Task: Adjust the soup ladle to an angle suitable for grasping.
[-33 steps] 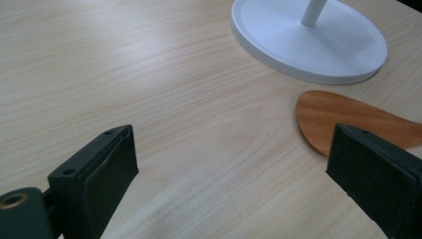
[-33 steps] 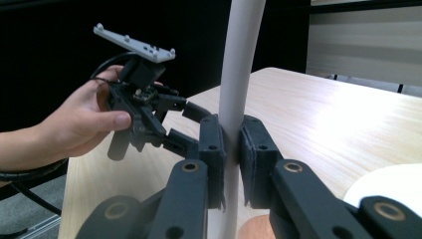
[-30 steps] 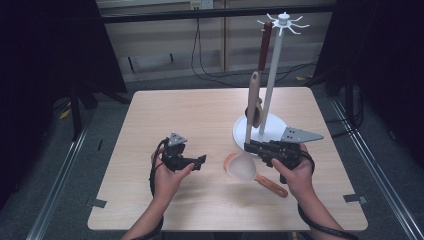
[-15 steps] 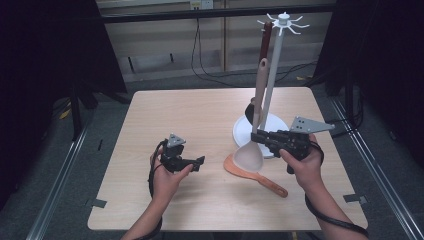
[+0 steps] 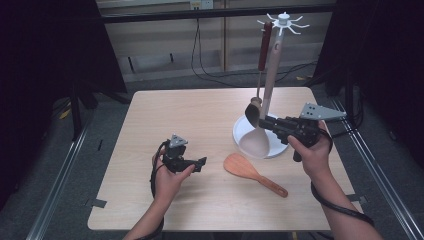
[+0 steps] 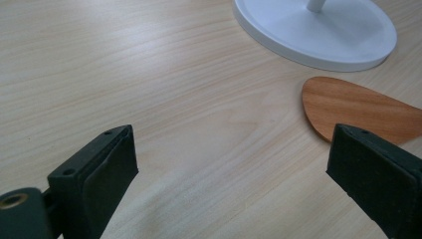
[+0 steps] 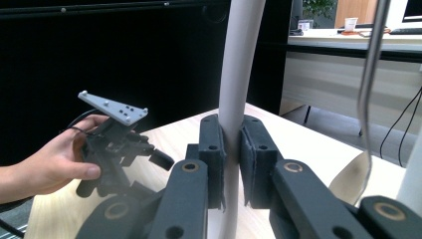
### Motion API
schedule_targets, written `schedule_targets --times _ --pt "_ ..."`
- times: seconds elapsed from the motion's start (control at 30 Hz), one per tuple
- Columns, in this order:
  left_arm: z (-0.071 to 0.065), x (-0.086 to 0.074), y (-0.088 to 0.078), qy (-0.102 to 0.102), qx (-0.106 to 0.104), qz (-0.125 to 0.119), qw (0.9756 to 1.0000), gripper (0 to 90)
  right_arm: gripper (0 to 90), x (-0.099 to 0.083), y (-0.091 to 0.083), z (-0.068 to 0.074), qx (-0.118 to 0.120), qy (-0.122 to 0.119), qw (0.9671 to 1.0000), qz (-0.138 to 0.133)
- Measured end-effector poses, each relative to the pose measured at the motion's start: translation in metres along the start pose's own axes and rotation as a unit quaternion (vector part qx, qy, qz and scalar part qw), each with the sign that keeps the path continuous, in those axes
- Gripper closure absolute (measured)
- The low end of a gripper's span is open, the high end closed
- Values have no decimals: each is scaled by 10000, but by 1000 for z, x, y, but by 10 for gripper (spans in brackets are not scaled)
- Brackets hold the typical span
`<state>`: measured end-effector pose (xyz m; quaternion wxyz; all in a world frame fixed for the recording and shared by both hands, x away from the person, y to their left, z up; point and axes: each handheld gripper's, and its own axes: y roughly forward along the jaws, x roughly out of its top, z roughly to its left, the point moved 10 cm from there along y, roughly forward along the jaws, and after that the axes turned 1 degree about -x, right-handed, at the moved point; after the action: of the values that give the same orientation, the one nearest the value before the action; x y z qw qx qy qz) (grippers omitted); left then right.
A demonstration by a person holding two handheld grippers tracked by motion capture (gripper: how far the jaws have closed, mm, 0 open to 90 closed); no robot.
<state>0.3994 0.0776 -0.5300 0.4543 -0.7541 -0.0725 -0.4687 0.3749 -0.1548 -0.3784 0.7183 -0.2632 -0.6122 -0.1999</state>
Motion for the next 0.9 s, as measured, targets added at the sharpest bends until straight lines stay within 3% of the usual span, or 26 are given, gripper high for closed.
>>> schedule_targets --times 0.37,0.57,0.9 --pt "0 -1 -1 -19 -8 37 10000 53 814 13 7 -18 -12 -122 9998 130" --pt "1 -2 0 -9 -20 53 10000 53 814 12 6 -29 -127 -78 9998 142" --pt "0 -2 1 34 -43 72 10000 53 813 10 5 -39 -108 -14 9999 117"
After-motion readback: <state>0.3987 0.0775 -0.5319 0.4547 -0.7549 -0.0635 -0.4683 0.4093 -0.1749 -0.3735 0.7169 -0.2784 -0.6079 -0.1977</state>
